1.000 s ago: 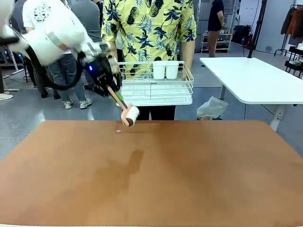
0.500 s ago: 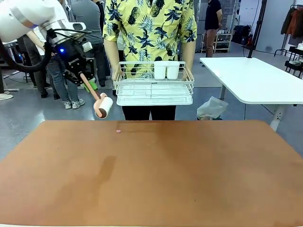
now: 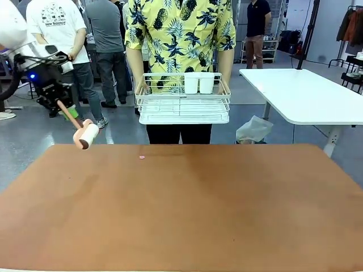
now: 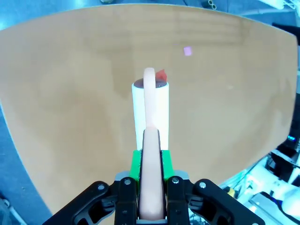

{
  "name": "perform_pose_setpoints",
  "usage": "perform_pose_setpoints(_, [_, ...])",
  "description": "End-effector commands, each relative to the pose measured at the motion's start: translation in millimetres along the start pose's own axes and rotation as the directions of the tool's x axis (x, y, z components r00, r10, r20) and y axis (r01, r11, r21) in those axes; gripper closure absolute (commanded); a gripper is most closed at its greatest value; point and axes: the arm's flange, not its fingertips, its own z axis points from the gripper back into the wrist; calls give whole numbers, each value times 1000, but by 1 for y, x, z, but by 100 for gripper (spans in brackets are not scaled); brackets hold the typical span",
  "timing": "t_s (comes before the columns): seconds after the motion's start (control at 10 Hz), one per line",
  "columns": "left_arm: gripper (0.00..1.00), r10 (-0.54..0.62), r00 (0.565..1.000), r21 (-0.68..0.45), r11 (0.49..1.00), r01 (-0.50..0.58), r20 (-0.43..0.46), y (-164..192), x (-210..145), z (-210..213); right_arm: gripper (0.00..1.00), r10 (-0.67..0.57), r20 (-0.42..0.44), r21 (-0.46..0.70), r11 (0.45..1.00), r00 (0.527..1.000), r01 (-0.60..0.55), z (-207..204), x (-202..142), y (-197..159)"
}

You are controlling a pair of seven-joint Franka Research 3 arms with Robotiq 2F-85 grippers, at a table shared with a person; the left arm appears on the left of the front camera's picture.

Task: Clean the table.
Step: Clean the table with the Lint Roller when the human lifts the Dish drying rack.

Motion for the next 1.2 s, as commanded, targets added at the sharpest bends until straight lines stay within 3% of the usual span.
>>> perform_pose_setpoints(0.0, [79,-9,1000,-63,998,9,2,6,18,-14,0,1,2,1,1000,1000,-1,0,-1,2])
perform_pose_setpoints(0.7, [79,24,1000,-29,999,-24,8,-24,66,-75,0,1,2,1,1000,1000,-1,0,-1,2])
perform_pose_setpoints(1.1, [79,50,999,-11,999,-50,-13,-34,75,-106,0,1,2,1,1000,1000,-1,0,-1,2])
